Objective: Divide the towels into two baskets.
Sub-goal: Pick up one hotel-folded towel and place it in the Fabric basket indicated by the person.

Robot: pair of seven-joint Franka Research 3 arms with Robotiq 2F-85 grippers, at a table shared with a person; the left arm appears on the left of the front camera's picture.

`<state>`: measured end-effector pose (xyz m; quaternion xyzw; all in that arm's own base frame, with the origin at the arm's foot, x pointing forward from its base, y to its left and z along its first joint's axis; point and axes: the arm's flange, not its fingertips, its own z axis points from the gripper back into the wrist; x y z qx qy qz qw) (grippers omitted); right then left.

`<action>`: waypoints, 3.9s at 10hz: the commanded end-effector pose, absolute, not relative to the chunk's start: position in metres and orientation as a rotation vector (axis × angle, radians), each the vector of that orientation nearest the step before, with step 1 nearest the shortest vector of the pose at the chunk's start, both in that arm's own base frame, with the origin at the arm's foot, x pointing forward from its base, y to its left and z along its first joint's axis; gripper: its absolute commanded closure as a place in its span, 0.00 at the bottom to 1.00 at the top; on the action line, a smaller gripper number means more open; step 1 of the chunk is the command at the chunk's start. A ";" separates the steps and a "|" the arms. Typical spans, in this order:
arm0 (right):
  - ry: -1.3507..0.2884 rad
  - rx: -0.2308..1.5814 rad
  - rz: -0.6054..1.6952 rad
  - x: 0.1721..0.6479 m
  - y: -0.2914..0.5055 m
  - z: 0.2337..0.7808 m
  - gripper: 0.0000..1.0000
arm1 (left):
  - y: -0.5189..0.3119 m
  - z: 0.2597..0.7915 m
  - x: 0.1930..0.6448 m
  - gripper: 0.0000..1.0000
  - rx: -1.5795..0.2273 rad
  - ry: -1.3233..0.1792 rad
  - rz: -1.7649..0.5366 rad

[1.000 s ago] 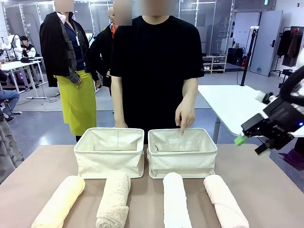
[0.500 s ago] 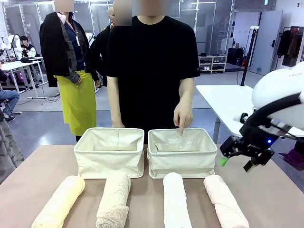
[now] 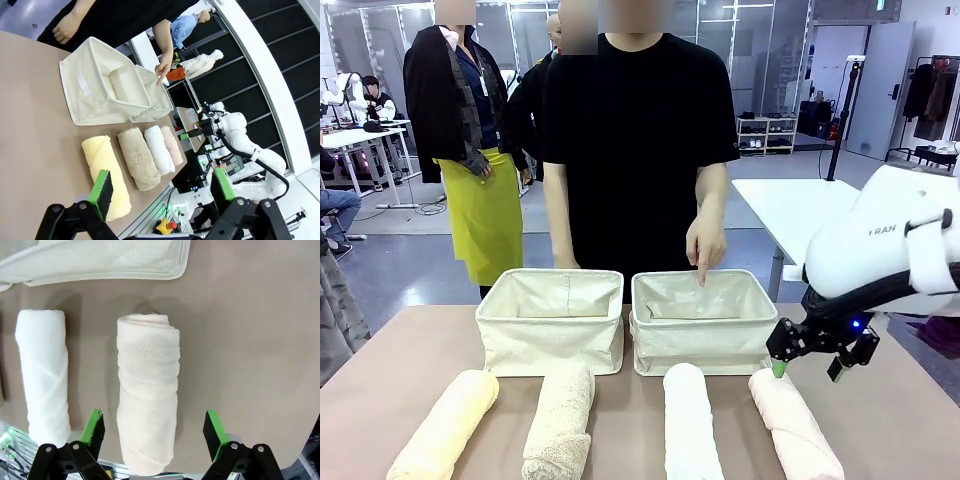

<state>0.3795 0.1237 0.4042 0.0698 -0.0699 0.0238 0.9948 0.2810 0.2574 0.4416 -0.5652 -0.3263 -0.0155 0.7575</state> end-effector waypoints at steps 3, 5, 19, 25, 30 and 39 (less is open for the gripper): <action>-0.128 0.075 0.017 0.371 0.148 0.364 0.00 | 0.259 0.442 0.278 0.00 -1.242 -0.719 -0.039; -0.150 0.058 0.008 0.372 0.153 0.350 0.00 | 0.259 0.442 0.278 0.00 -1.242 -0.719 -0.039; -0.170 -0.020 -0.018 0.356 0.158 0.295 0.62 | 0.259 0.442 0.278 0.00 -1.242 -0.719 -0.039; -0.076 0.071 0.443 0.345 0.172 0.463 0.75 | 0.259 0.442 0.278 0.00 -1.242 -0.719 -0.039; 0.085 0.137 1.014 0.360 0.198 0.495 0.75 | 0.259 0.442 0.278 0.00 -1.242 -0.719 -0.039; 0.066 0.067 1.204 0.405 0.226 0.507 0.66 | 0.259 0.442 0.278 0.00 -1.242 -0.719 -0.039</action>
